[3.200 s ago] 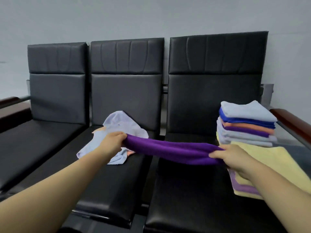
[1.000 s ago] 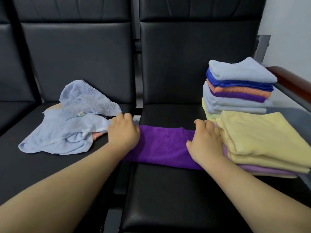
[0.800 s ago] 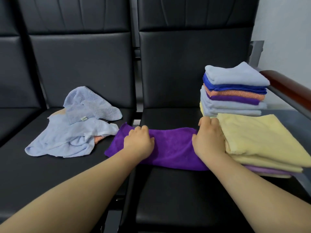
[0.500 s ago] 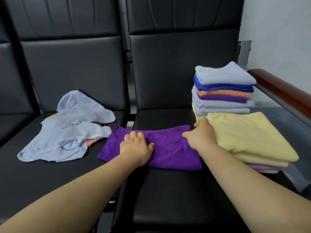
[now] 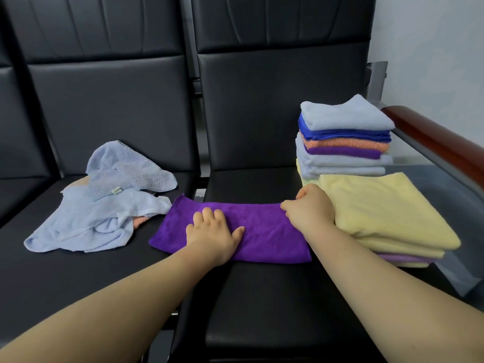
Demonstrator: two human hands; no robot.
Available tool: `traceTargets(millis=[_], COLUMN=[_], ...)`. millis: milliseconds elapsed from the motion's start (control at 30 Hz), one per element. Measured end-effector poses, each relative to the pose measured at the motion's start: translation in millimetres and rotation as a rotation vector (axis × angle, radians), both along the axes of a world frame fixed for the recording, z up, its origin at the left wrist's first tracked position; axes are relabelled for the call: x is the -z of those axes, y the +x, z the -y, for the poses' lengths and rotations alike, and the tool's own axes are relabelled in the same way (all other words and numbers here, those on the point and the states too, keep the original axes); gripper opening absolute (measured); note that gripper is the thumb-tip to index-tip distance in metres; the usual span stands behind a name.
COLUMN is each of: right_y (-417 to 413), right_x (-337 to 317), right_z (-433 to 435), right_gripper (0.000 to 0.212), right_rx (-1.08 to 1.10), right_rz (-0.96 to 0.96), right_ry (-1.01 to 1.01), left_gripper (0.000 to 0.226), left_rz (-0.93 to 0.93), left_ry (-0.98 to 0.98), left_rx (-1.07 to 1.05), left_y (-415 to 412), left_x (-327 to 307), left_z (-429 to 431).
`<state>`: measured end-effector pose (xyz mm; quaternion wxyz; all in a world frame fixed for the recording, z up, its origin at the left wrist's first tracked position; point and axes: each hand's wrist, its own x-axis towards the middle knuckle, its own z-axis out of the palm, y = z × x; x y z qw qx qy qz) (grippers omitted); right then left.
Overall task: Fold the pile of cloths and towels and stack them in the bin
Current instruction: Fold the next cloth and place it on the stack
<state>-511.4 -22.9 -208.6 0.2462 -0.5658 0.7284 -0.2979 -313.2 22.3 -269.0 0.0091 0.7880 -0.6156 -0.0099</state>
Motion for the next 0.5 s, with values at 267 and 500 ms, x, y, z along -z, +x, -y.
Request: traceTargets(millis=[267, 500], right_y=[12.8, 6.9], right_x=[14.2, 5.0], right_z=[-15.6, -52.3], right_gripper=[0.027, 0.021], right_rx=[-0.468, -0.596], right_rz=[-0.422, -0.653], right_ry=[0.095, 0.176], left_gripper=[0.07, 0.051], left_rz=[-0.073, -0.184], left_ry=[0.018, -0.005], left_rx=[-0.005, 0.205], left_y=[-3.2, 4.1], left_x=[-3.2, -6.8], left_z=[1.5, 34.0])
